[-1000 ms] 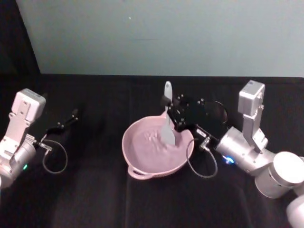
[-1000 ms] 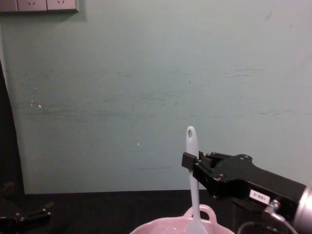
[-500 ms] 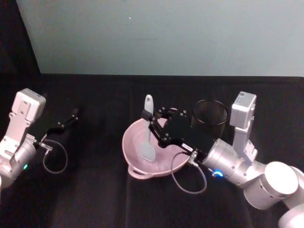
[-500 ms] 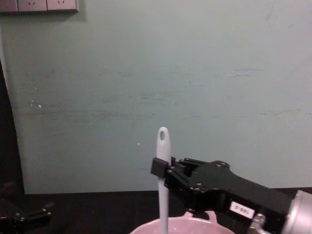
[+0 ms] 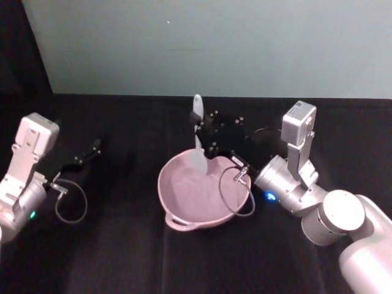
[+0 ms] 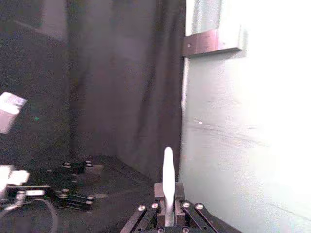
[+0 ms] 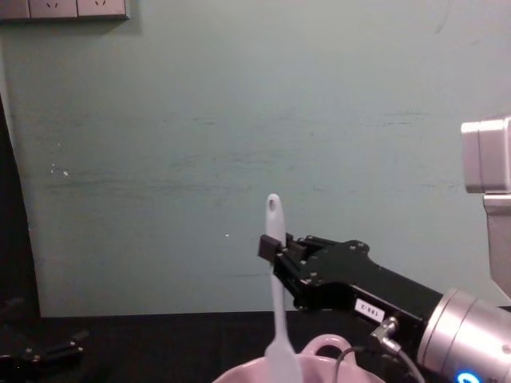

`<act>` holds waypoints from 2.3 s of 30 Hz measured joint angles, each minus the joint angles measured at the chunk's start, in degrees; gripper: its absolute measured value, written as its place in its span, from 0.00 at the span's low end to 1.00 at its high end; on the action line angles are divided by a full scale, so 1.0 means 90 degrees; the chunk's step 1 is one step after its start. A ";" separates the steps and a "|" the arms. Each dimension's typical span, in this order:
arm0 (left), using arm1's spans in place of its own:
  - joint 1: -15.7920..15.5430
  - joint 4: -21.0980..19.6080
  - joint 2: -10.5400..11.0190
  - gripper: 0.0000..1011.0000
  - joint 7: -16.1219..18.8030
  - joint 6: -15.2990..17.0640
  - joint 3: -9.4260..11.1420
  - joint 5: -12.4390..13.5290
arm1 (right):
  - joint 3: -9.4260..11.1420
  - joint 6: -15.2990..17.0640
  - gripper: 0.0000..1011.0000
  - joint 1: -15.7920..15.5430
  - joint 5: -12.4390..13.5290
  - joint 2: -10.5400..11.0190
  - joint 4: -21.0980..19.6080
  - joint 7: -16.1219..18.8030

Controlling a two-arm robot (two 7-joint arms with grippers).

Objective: Use the one hand to pick up the spoon and stir the clear water in the bowl.

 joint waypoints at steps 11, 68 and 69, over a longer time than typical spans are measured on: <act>0.0000 0.0000 0.0000 1.00 0.0000 0.0000 0.0000 0.0000 | 0.0335 0.0231 0.11 -0.0219 -0.0073 0.0307 -0.0396 -0.0074; 0.0000 0.0000 0.0000 1.00 0.0000 0.0000 0.0000 0.0000 | 0.0289 0.0390 0.11 -0.0887 0.0984 0.0911 -0.1174 0.1130; 0.0000 0.0000 0.0000 1.00 0.0000 0.0000 0.0000 0.0000 | 0.0229 0.0418 0.11 -0.0925 0.1063 0.0908 -0.1239 0.1186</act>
